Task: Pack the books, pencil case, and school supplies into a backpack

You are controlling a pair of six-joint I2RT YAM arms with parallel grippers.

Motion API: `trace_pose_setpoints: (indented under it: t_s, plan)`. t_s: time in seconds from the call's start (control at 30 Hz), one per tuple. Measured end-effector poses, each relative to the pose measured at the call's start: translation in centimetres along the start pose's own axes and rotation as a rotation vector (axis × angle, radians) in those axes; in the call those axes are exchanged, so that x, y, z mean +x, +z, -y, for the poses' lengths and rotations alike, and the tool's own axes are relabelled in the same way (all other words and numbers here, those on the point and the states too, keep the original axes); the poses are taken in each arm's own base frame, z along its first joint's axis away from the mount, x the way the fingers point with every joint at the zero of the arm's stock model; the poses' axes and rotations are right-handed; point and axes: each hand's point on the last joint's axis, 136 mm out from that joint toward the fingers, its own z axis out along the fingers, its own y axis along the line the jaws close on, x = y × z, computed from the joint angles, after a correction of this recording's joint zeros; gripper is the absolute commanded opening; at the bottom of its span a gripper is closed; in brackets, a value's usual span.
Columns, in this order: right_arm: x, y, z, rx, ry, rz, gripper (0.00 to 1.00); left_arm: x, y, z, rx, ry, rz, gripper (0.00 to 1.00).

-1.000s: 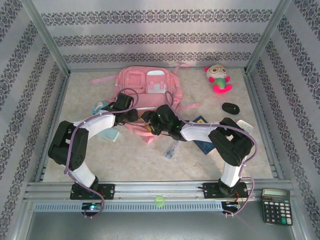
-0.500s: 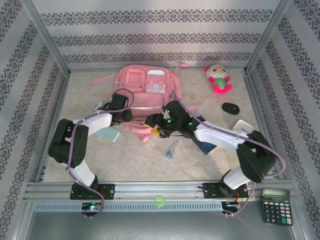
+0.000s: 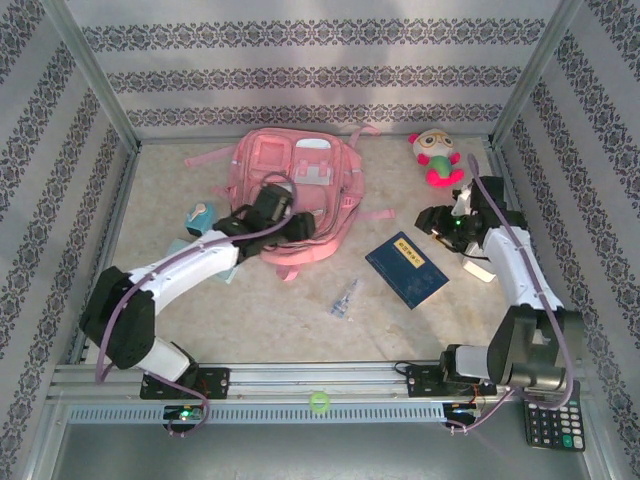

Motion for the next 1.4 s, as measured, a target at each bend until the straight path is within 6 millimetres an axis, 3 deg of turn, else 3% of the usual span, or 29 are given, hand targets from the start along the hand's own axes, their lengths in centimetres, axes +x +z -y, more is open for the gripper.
trace_pose_setpoints:
  t_s: [0.1,0.2,0.33,0.5,0.7,0.8,1.0,1.13,1.23,1.4]
  plan:
    - [1.1,2.3,2.3,0.068,-0.051,-0.102,0.62,4.2,2.8,3.0,0.055,-0.022,-0.11,0.55]
    - [2.1,4.4,4.7,0.128,-0.071,-0.189,0.63,8.3,5.6,4.2,0.058,-0.051,-0.209,0.55]
    - [2.4,5.4,7.0,0.185,-0.064,-0.23,0.63,11.1,8.0,5.6,0.056,-0.07,-0.274,0.54]
    - [2.5,5.4,8.5,0.22,-0.028,-0.223,0.61,10.4,9.6,8.3,0.105,-0.085,-0.271,0.54]
    - [5.1,6.2,9.4,0.211,0.041,-0.271,0.6,9.0,11.4,10.4,0.145,-0.083,-0.258,0.54]
    - [5.1,6.1,9.2,0.199,0.06,-0.254,0.58,9.2,12.7,10.7,0.144,-0.084,-0.272,0.54]
    - [7.0,5.8,8.5,0.168,0.145,-0.257,0.56,10.1,15.2,10.6,0.13,-0.078,-0.31,0.54]
    - [8.9,5.0,6.8,0.138,0.159,-0.262,0.62,9.8,16.2,10.8,0.137,-0.064,-0.317,0.54]
    - [8.5,3.5,5.7,0.125,0.139,-0.208,0.63,9.4,16.5,11.5,0.155,-0.045,-0.321,0.55]
    - [7.4,1.8,5.8,0.164,0.119,-0.147,0.63,9.8,16.2,11.1,0.153,-0.033,-0.348,0.55]
